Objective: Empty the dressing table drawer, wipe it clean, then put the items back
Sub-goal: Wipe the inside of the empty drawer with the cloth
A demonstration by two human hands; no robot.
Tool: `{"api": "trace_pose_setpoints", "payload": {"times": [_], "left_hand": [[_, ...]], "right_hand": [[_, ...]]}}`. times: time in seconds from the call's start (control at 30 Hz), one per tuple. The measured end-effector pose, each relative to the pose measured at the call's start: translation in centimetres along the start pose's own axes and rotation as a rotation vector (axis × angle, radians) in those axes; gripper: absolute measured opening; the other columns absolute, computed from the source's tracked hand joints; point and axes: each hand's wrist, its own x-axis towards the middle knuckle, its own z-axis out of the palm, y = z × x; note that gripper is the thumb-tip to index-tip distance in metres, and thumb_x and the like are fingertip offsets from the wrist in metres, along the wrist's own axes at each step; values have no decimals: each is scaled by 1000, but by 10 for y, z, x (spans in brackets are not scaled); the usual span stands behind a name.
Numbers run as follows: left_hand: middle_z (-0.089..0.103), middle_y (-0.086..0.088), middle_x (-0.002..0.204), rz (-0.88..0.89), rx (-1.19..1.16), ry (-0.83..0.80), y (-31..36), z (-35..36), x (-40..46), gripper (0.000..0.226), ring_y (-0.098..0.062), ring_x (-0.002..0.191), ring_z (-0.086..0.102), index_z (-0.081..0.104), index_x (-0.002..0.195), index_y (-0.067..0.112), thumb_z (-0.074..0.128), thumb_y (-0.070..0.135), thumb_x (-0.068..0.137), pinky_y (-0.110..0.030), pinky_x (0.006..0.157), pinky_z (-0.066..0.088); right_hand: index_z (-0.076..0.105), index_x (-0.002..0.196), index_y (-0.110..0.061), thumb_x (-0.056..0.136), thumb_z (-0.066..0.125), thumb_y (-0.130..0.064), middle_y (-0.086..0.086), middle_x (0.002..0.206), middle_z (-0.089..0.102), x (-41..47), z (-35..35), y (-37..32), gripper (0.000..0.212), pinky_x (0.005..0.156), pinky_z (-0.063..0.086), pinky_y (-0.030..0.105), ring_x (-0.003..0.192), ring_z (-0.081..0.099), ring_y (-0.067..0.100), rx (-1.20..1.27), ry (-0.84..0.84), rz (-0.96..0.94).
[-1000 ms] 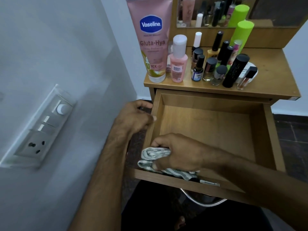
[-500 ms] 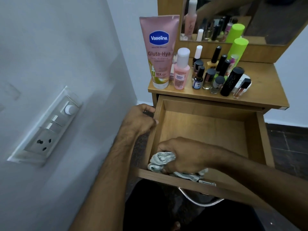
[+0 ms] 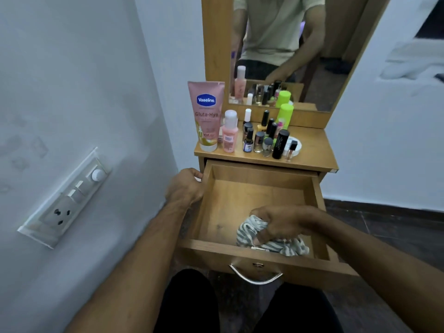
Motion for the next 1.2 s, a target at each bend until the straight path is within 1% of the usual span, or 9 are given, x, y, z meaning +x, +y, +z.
{"api": "trace_pose_setpoints", "payload": {"times": [0.17, 0.33, 0.4, 0.53, 0.67, 0.77, 0.9, 1.03, 1.2], "left_hand": [[68, -4, 116, 85, 222, 112, 10, 3, -20, 18, -26, 103, 64, 67, 111, 24, 65, 26, 93, -39, 87, 58], [67, 0, 115, 251, 301, 203, 27, 14, -55, 20, -21, 101, 62, 71, 113, 29, 64, 28, 94, -41, 88, 56], [73, 5, 104, 294, 100, 86, 47, 17, -72, 20, -10, 85, 63, 74, 101, 29, 65, 45, 93, -35, 83, 54], [78, 2, 82, 58, -342, -408, 87, 8, -96, 62, -17, 77, 76, 76, 96, 18, 63, 76, 78, -32, 66, 60], [79, -5, 90, 120, -316, -604, 105, 2, -107, 42, -18, 79, 76, 76, 102, 12, 79, 49, 81, -34, 67, 62], [78, -9, 88, 179, -300, -588, 115, 2, -117, 15, -19, 81, 76, 77, 98, 10, 75, 17, 85, -33, 69, 63], [77, -8, 82, 295, -230, -476, 125, -2, -127, 13, -13, 65, 72, 78, 92, 9, 66, 4, 91, -27, 57, 59], [77, -9, 95, 392, -281, -456, 136, -14, -131, 16, -18, 82, 72, 75, 101, 10, 61, 6, 96, -35, 74, 61], [77, -7, 100, 508, -373, -530, 157, -20, -134, 16, -13, 82, 72, 71, 111, 13, 58, 11, 100, -27, 69, 60]], "right_hand": [[50, 130, -21, 92, 70, -29, -1, 115, 61, -27, 5, 34, 44, 69, 47, 26, 95, 60, 16, -296, 145, 229], [55, 103, -22, 92, 66, -21, 2, 103, 64, -43, 16, 34, 16, 69, 44, 33, 88, 57, 21, -483, 546, 181], [45, 94, -28, 92, 63, -14, -5, 96, 54, -48, 17, 21, 23, 65, 34, 33, 84, 49, 19, -435, 785, 52], [40, 91, -34, 89, 65, -13, -14, 95, 43, -66, 18, 5, 33, 66, 34, 31, 86, 42, 11, -327, 1000, -193], [46, 93, -35, 83, 75, -17, -17, 97, 49, -75, 31, 9, 35, 70, 45, 32, 88, 47, 9, -203, 1139, -297], [51, 96, -33, 81, 79, -21, -15, 104, 48, -74, 40, 13, 34, 69, 47, 30, 91, 47, 7, -189, 1184, -350], [58, 107, -35, 78, 77, -50, -15, 118, 51, -73, 49, 22, 38, 83, 44, 28, 105, 46, 7, -235, 1149, -387], [56, 112, -43, 77, 72, -63, -24, 116, 54, -79, 39, 35, 43, 89, 47, 25, 111, 52, 0, 322, 1230, -390], [53, 137, -32, 81, 84, -40, -10, 122, 71, -85, 13, 54, 64, 89, 57, 25, 112, 68, 10, 826, 903, -490]]}}
